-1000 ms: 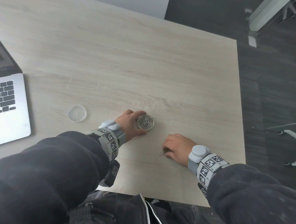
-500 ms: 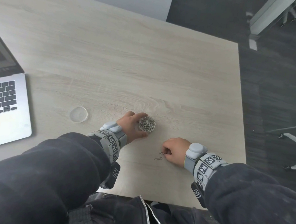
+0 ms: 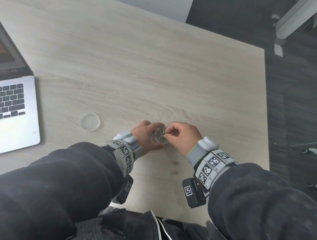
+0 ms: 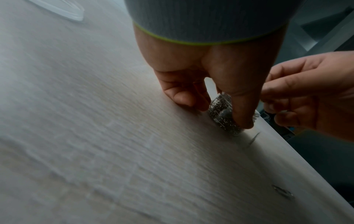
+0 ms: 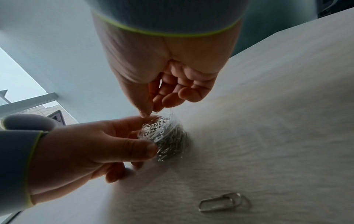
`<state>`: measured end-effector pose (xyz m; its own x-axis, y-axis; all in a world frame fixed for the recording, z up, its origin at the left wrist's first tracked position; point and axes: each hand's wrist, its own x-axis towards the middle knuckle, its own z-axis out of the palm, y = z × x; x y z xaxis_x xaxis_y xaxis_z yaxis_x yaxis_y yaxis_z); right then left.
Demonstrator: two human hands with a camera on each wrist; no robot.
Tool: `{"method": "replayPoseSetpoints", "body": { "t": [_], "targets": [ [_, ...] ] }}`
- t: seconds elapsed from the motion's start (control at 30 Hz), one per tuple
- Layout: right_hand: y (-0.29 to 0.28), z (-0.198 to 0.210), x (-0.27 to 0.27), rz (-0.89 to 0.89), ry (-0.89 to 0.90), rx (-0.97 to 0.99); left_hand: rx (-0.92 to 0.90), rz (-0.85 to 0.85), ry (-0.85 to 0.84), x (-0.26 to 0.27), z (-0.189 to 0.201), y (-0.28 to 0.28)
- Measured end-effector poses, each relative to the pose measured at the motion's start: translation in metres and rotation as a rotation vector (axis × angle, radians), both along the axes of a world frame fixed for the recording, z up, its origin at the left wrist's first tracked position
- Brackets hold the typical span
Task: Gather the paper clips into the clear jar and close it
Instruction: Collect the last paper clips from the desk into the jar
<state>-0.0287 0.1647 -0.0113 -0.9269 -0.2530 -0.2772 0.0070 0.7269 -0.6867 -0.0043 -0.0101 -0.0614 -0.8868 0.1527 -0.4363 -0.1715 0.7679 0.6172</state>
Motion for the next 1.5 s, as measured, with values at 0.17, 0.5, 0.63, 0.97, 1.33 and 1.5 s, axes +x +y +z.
{"method": "replayPoseSetpoints", "body": {
  "t": [0.17, 0.5, 0.63, 0.97, 1.33, 1.5],
  "targets": [
    [0.007, -0.005, -0.003, -0.004, 0.024, -0.005, 0.019, 0.013, 0.003, 0.000, -0.002, -0.001],
    [0.070, -0.021, 0.017, 0.212, -0.033, 0.278, 0.004, -0.006, -0.002, -0.001, -0.001, -0.003],
    [0.065, -0.024, 0.024, 0.416, 0.015, 0.305, 0.005, -0.002, 0.008, -0.001, -0.002, -0.002],
    [0.069, -0.026, 0.047, 0.577, -0.048, 0.397, -0.015, -0.008, 0.016, 0.000, -0.001, -0.001],
    [0.056, -0.027, 0.059, 0.491, -0.020, 0.414, -0.029, -0.002, 0.016, 0.002, -0.002, 0.001],
    [0.051, -0.026, 0.056, 0.373, -0.117, 0.415, -0.027, -0.004, 0.008, 0.001, -0.002, 0.001]
  ]
}}
